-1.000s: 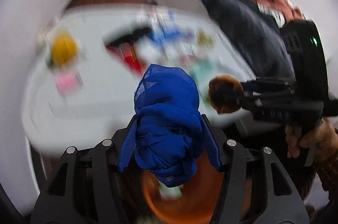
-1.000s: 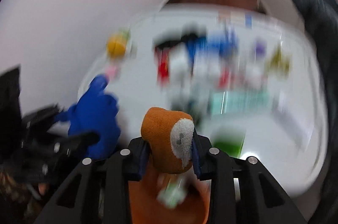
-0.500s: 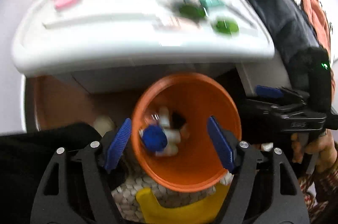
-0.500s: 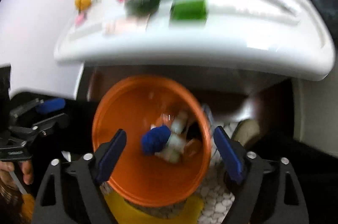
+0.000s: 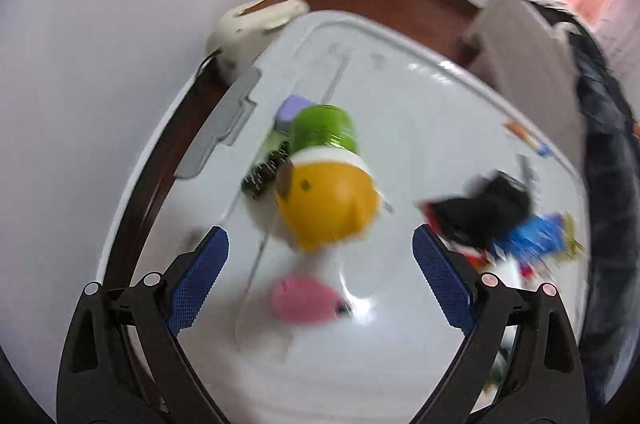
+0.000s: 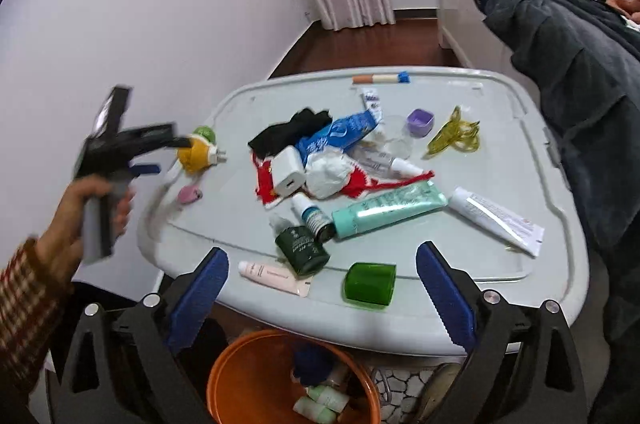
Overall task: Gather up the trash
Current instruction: 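Grasp the yellow duck toy with the left tool while the right tool grasps the white ointment tube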
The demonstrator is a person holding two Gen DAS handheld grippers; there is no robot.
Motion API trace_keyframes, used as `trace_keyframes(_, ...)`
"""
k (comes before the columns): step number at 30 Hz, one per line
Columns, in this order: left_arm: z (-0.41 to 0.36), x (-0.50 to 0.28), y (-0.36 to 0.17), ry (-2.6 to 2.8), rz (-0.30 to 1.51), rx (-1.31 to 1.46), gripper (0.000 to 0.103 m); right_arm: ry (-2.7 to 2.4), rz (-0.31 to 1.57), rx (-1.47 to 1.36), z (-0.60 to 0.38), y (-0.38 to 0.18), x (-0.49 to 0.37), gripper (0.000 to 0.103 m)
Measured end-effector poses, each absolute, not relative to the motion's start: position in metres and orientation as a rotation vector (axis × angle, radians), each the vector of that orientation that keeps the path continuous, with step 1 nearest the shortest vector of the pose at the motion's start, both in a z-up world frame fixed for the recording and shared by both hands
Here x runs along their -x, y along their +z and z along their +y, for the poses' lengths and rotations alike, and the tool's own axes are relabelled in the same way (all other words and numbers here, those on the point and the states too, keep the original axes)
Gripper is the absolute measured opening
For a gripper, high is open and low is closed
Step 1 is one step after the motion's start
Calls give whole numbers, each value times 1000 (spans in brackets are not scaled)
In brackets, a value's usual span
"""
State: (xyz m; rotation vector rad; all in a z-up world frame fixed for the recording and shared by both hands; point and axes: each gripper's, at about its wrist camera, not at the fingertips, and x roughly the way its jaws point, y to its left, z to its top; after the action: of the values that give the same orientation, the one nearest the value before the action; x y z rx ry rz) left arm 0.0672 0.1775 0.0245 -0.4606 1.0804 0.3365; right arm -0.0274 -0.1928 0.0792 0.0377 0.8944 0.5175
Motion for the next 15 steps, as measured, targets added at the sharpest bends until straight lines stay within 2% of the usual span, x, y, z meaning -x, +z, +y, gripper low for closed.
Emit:
trace_keyframes(5,179,-85,5,390,1075,426,90,491,918,7,-191,59,18,93)
trace_keyframes(6,178,-84,5,384,1058,415,87,490,923,2,-193,58,18,93)
trace_keyframes(7,175,-84,6,350,1020,405,71,487,925,0,-194,56,17,93)
trace_keyframes(8,172,-83,9,342,1003,384,66,482,928,0,-195,55,16,93)
trace_keyframes(15,151,-65,27,244,946,366,66,416,929,-28,-215,53,2,93)
